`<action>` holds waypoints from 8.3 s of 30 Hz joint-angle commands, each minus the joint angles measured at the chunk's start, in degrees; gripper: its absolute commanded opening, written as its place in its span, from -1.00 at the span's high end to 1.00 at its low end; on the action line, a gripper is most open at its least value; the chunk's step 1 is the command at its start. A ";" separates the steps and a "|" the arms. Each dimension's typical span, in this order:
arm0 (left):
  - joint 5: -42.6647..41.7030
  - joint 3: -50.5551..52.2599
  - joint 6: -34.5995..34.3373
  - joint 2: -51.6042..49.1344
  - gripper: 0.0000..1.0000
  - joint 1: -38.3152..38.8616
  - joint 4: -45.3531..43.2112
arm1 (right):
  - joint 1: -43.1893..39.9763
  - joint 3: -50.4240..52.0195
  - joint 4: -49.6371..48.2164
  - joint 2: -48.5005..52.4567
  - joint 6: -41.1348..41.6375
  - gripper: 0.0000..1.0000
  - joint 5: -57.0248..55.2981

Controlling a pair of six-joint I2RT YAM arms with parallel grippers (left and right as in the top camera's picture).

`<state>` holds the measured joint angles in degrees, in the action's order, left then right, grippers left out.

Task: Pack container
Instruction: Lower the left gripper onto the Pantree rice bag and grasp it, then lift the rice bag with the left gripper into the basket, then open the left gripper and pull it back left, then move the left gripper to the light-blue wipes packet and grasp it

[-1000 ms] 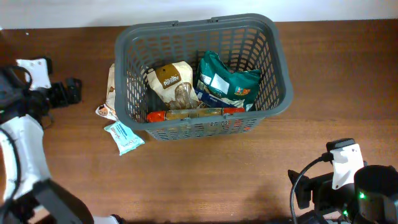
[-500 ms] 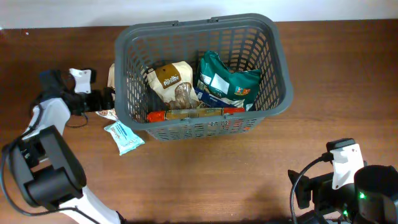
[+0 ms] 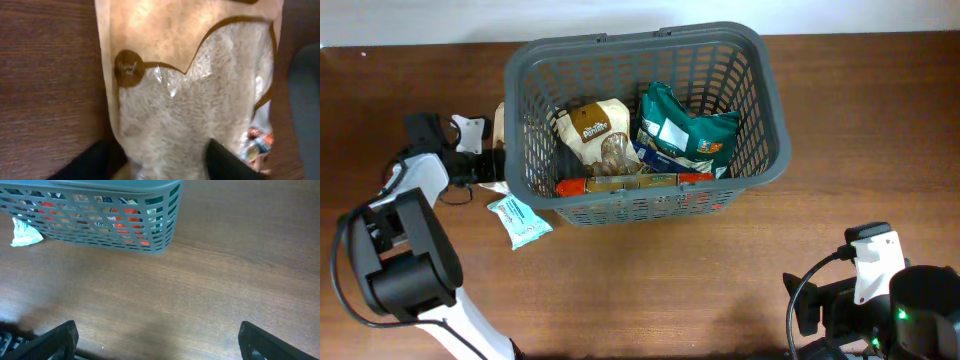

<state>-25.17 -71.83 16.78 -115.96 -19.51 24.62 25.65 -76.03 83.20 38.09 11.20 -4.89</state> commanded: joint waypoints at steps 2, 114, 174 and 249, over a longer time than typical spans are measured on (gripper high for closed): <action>1.40 0.50 0.59 -2.27 0.44 0.87 0.70 | 0.20 0.26 0.00 -0.13 0.26 -0.98 0.15; 18.49 -8.46 -5.66 3.19 0.97 3.45 10.03 | 0.20 0.26 0.00 -0.11 0.26 -0.99 0.13; 16.39 -36.50 8.07 38.88 -0.98 15.21 38.01 | 0.20 0.26 0.00 -0.13 0.26 -0.98 0.15; 20.11 27.89 -38.25 23.71 0.16 7.89 -2.80 | 0.20 0.26 0.00 -0.11 0.26 -0.98 0.13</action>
<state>-5.48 -44.12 -20.84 -91.50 -11.75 21.78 25.65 -75.94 83.33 38.09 11.40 -4.86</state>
